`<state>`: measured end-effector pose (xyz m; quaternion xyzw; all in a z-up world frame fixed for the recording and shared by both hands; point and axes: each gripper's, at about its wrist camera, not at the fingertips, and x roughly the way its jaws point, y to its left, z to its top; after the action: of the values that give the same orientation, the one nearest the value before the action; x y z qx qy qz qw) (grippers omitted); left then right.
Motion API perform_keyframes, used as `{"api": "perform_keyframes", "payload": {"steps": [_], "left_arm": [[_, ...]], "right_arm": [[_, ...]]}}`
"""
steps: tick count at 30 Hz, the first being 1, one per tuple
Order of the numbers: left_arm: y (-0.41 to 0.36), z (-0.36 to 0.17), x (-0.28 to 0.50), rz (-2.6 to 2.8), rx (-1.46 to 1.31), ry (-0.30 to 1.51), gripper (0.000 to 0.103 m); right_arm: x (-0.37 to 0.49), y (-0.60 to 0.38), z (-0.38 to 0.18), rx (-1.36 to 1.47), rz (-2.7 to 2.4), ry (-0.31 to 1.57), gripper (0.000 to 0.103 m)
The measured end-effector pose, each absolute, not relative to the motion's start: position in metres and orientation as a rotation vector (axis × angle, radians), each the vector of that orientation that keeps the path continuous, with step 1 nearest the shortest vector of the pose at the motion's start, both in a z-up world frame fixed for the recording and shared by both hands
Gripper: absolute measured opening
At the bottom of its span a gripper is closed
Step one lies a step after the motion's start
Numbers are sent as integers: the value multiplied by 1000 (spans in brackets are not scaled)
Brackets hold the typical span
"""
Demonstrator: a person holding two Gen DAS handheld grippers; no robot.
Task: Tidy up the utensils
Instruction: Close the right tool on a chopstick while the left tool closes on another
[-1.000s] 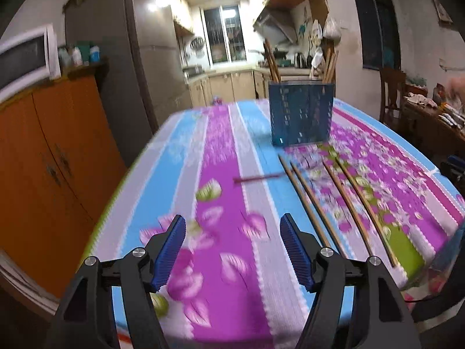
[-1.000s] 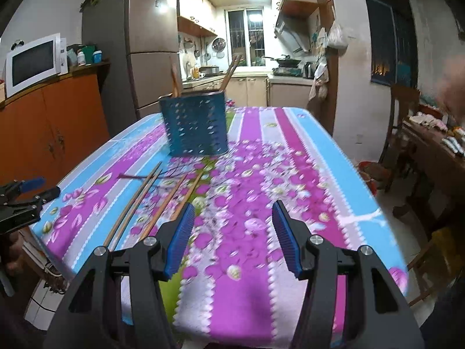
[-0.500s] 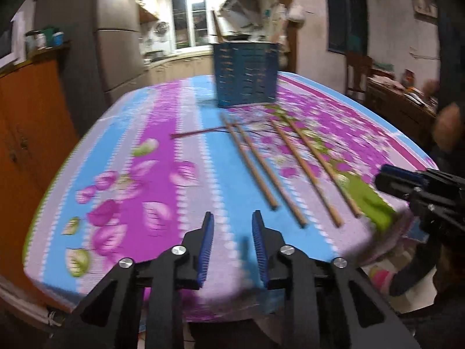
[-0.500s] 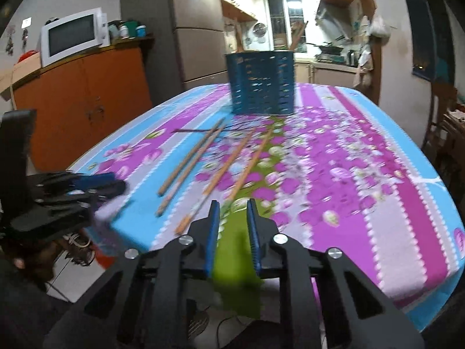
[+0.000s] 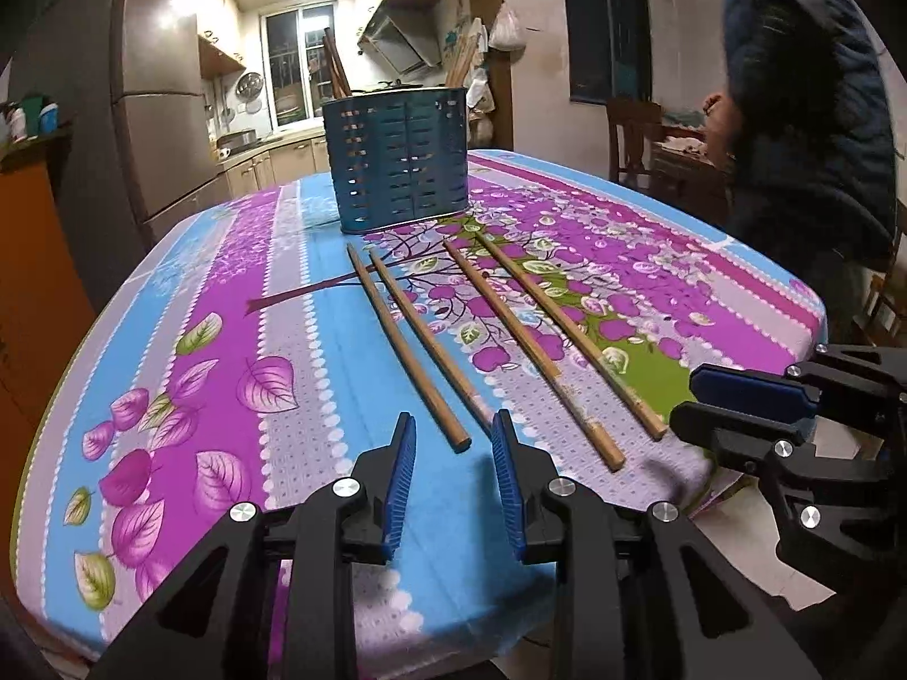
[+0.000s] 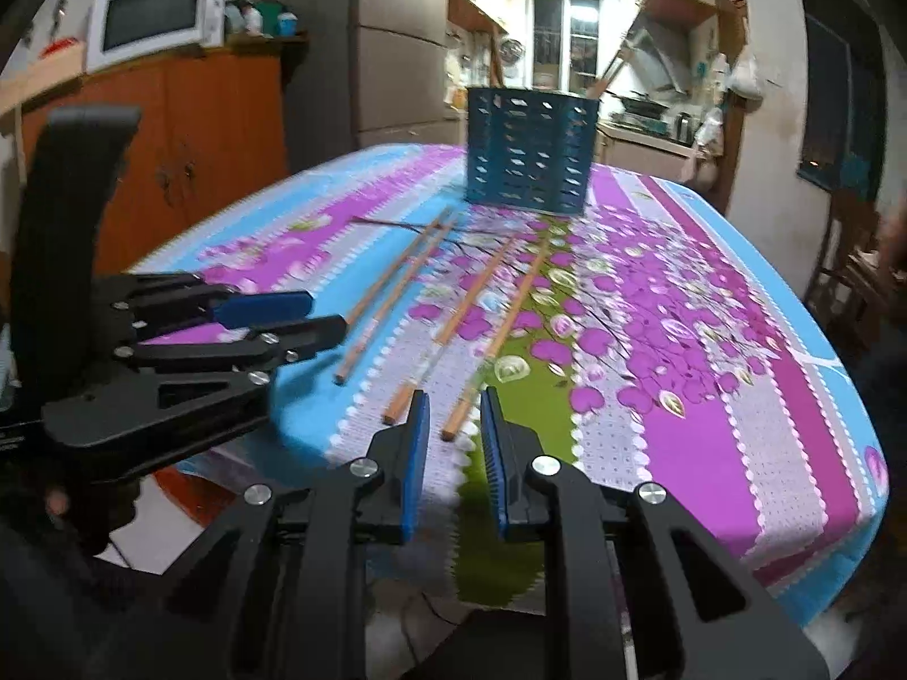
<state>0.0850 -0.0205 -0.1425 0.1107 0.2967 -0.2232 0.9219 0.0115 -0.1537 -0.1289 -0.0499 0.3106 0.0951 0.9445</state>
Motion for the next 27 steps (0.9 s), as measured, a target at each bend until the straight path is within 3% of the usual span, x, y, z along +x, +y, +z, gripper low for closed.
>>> {"api": "perform_keyframes", "payload": {"steps": [11,27], "left_arm": [[-15,-151,98,-475,205,620,30],[-11,-156,91,-395,189,545,30]], "right_arm": [[20,-146,-141,-93,111,679,17],[22,-137,-148,-82,-9,602,17]]}}
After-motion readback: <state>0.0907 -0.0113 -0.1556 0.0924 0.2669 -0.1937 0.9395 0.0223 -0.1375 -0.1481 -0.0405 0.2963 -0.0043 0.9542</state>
